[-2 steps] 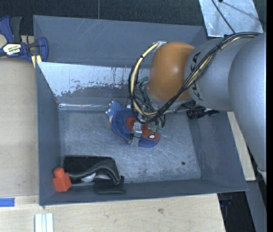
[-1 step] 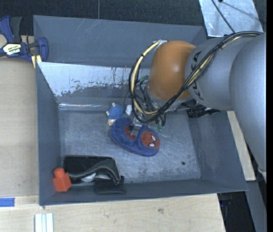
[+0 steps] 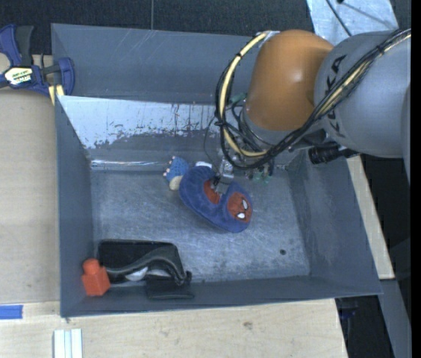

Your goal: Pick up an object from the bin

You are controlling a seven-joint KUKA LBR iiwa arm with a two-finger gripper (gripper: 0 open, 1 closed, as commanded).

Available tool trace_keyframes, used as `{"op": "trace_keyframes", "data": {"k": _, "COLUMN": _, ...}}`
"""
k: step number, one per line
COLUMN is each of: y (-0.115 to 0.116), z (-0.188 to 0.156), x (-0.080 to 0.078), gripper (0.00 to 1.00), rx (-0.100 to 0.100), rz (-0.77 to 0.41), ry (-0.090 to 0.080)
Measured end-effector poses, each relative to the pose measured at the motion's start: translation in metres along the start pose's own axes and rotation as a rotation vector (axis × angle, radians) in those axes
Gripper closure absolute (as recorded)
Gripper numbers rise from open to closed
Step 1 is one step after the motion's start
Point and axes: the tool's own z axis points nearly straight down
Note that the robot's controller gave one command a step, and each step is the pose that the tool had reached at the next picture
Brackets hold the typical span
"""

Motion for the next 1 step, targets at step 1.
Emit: {"op": "trace_keyframes", "data": {"k": 1, "y": 0.0176, "z": -0.0992, "x": 0.0214, "gripper": 1.00, "rx": -0.001, "rz": -0.028, "ry": -0.001}}
